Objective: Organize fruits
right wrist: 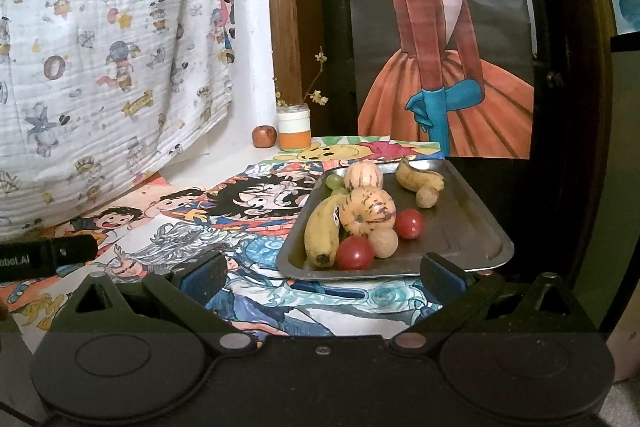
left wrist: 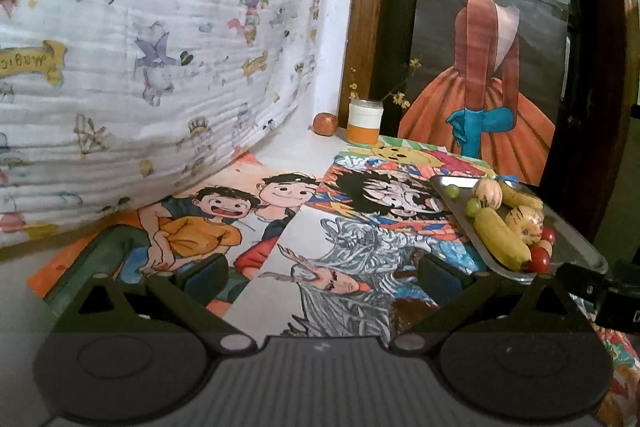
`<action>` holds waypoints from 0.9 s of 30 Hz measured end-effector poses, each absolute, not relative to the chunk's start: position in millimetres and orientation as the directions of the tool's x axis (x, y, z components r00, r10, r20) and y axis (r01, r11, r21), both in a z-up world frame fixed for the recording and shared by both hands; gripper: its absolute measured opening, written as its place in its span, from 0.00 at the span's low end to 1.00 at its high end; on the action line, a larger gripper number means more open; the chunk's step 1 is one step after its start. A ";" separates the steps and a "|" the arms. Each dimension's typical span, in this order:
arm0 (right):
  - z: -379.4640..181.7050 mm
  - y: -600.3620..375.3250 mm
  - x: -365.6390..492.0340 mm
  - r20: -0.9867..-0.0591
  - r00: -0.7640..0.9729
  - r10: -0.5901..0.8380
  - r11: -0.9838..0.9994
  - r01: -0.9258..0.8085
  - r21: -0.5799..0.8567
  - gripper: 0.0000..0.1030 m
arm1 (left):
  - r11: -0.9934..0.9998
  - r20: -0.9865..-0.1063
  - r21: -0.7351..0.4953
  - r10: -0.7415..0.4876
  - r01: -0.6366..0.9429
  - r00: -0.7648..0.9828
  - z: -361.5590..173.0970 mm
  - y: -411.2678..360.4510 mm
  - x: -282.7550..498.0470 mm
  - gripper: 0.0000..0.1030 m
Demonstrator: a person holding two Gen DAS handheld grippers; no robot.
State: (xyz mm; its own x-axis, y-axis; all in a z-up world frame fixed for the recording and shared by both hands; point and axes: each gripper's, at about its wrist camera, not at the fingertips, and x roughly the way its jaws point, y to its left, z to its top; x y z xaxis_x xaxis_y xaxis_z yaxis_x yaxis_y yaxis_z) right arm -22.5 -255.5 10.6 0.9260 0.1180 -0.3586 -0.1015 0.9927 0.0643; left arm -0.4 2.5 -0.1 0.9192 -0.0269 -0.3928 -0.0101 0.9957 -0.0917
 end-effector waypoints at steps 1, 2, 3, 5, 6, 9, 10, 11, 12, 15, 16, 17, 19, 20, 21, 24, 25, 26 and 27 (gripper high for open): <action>10.0 -255.2 -22.8 -0.361 0.925 0.120 0.992 -0.104 0.065 0.99 | 0.996 -0.394 -0.087 -0.028 -0.007 0.919 -0.4 1.7 -1.2 1.00; 9.6 -255.0 -23.1 -0.364 0.923 0.122 0.992 -0.106 0.066 0.99 | 0.997 -0.395 -0.082 -0.028 -0.005 0.918 -0.5 0.8 -2.0 1.00; 9.3 -254.7 -23.2 -0.366 0.922 0.124 0.992 -0.107 0.067 0.99 | 0.997 -0.394 -0.080 -0.029 -0.003 0.919 -0.8 0.4 -2.5 1.00; 8.9 -254.5 -23.3 -0.371 0.920 0.126 0.992 -0.108 0.068 0.99 | 0.997 -0.393 -0.077 -0.029 -0.002 0.919 -1.0 -0.2 -3.1 1.00; 9.0 -253.8 -23.2 -0.372 0.920 0.126 0.992 -0.108 0.067 0.99 | 0.997 -0.393 -0.077 -0.029 -0.001 0.919 -1.1 -0.3 -3.1 1.00; 8.9 -253.6 -23.4 -0.370 0.920 0.125 0.992 -0.108 0.067 0.99 | 0.997 -0.394 -0.077 -0.029 -0.001 0.919 -1.1 -0.6 -2.8 1.00; 8.9 -253.7 -23.2 -0.370 0.921 0.125 0.992 -0.108 0.067 0.99 | 0.997 -0.395 -0.077 -0.030 0.000 0.918 -1.2 -0.7 -3.0 1.00; 8.9 -253.8 -22.9 -0.371 0.920 0.126 0.992 -0.109 0.068 0.99 | 0.997 -0.396 -0.077 -0.032 0.001 0.918 -1.1 -0.9 -3.0 1.00; 8.8 -253.8 -22.8 -0.372 0.920 0.126 0.992 -0.108 0.068 0.99 | 0.997 -0.397 -0.077 -0.034 0.003 0.917 -1.4 -1.0 -3.2 1.00; 8.0 -252.6 -22.5 -0.379 0.917 0.127 0.992 -0.111 0.065 0.99 | 0.997 -0.398 -0.081 -0.041 0.009 0.916 -1.3 -0.6 -3.7 1.00; 7.7 -252.1 -22.6 -0.379 0.916 0.128 0.992 -0.112 0.063 0.99 | 0.997 -0.399 -0.082 -0.042 0.009 0.916 -1.5 -0.6 -3.9 1.00; 7.6 -251.4 -22.6 -0.380 0.916 0.129 0.992 -0.114 0.062 0.99 | 0.997 -0.399 -0.083 -0.042 0.009 0.916 -1.7 -0.7 -4.1 1.00; 7.1 -250.8 -22.6 -0.382 0.915 0.131 0.991 -0.116 0.060 0.99 | 0.996 -0.401 -0.084 -0.042 0.009 0.915 -2.0 0.0 -3.7 1.00; 7.1 -250.9 -21.8 -0.384 0.914 0.131 0.991 -0.116 0.060 0.99 | 0.996 -0.402 -0.085 -0.043 0.009 0.915 -2.0 0.1 -3.6 1.00; 7.0 -250.9 -21.6 -0.385 0.914 0.131 0.991 -0.116 0.061 0.99 | 0.996 -0.402 -0.085 -0.042 0.009 0.915 -2.1 0.1 -3.6 1.00; 7.0 -251.3 -21.5 -0.386 0.913 0.130 0.991 -0.116 0.061 0.99 | 0.996 -0.401 -0.084 -0.042 0.009 0.915 -2.2 0.1 -3.5 1.00; 6.9 -251.2 -21.6 -0.386 0.913 0.131 0.991 -0.116 0.061 0.99 | 0.996 -0.402 -0.084 -0.042 0.009 0.915 -2.3 0.1 -3.6 1.00; 6.8 -251.1 -21.6 -0.386 0.913 0.131 0.991 -0.117 0.060 0.99 | 0.996 -0.402 -0.085 -0.042 0.009 0.915 -2.3 0.1 -3.6 1.00; 7.1 -251.1 -21.7 -0.385 0.913 0.131 0.991 -0.117 0.060 0.99 | 0.996 -0.402 -0.085 -0.043 0.009 0.915 -2.2 0.0 -3.6 1.00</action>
